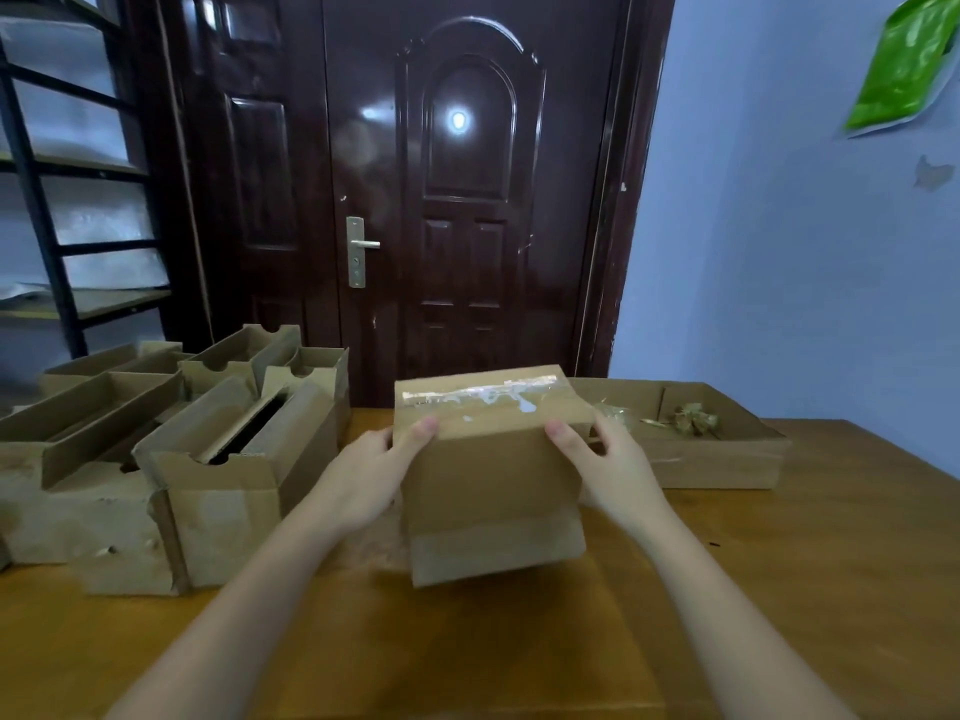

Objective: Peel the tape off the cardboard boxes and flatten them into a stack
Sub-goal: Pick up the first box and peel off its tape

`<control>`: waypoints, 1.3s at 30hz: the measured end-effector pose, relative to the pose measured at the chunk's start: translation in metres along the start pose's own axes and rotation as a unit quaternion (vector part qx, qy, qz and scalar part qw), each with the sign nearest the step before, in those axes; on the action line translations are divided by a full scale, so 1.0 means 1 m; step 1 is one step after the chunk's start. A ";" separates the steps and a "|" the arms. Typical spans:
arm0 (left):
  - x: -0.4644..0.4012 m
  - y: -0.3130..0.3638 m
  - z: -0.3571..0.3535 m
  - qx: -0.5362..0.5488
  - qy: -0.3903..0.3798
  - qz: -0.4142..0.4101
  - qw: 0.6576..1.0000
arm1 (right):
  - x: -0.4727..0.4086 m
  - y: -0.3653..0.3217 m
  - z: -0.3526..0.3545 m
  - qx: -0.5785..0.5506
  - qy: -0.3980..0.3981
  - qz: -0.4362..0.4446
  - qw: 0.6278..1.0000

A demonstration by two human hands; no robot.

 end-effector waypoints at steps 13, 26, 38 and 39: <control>-0.011 -0.052 -0.029 -0.059 0.022 -0.008 0.998 | 0.004 0.053 -0.049 -0.134 -0.062 -0.206 0.967; 0.009 -0.061 -0.026 -0.169 0.048 -0.184 0.967 | -0.010 0.016 -0.053 0.034 -0.005 0.109 0.993; 0.007 -0.051 -0.071 -0.257 0.089 -0.313 0.910 | 0.038 0.033 -0.053 0.197 -0.180 0.267 0.926; 0.006 -0.051 -0.072 -0.254 0.085 -0.317 0.910 | 0.039 0.033 -0.054 0.196 -0.180 0.268 0.926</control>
Point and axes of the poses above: each hand's wrist, its own x-axis away from the middle knuckle, its own z-axis out of the back of the hand, y = z × x, the point moved 2 cm from there along -x, towards the middle knuckle, and after that the axes turned 10 degrees about z, right-handed, at the moved point
